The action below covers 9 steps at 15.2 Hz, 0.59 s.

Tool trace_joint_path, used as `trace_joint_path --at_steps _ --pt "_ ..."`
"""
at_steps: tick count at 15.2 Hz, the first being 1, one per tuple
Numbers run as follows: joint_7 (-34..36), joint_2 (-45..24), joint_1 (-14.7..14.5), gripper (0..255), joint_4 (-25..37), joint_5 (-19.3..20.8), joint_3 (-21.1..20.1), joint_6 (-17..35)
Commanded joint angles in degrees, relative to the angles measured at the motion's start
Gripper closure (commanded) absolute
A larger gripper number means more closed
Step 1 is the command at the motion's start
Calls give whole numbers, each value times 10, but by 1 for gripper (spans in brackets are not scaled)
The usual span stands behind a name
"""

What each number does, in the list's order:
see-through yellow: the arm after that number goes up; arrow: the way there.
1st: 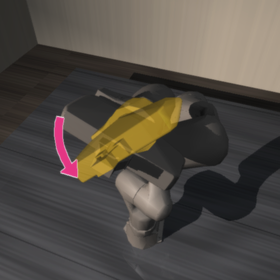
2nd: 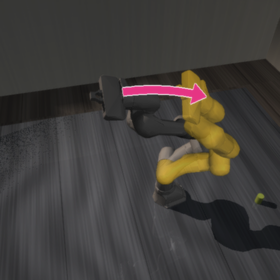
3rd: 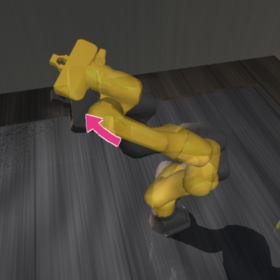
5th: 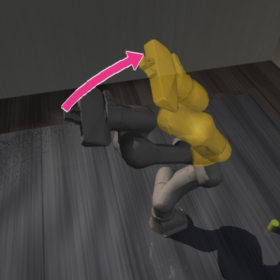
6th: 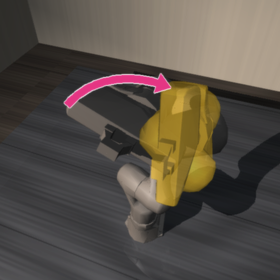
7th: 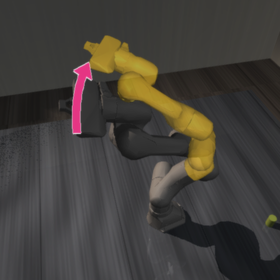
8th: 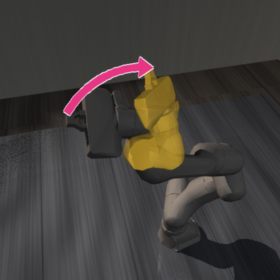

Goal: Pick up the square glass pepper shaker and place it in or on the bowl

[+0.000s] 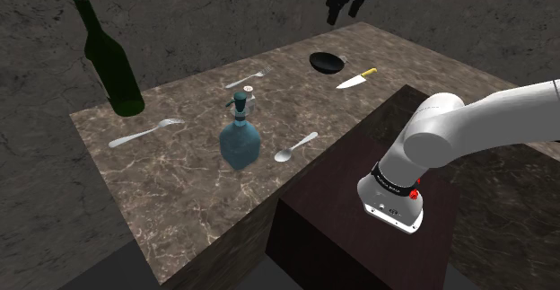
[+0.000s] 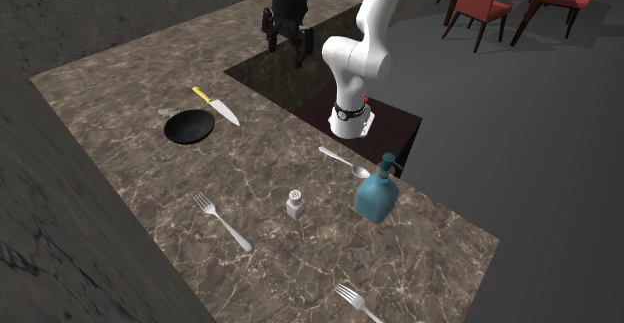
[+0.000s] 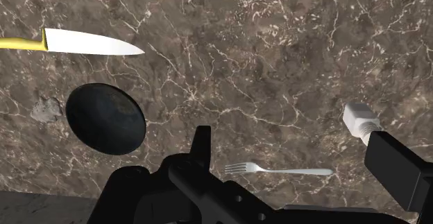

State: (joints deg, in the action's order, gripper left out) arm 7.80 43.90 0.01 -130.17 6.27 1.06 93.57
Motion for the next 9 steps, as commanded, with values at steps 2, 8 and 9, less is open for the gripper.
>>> trace_joint_path --at_steps 2,8,9 --pt "5 -3 -3 0 -15 -4 -3 20" --pt "31 -38 -20 0 -90 -24 -21 144" --pt "35 -46 -23 0 -99 -27 -25 165"
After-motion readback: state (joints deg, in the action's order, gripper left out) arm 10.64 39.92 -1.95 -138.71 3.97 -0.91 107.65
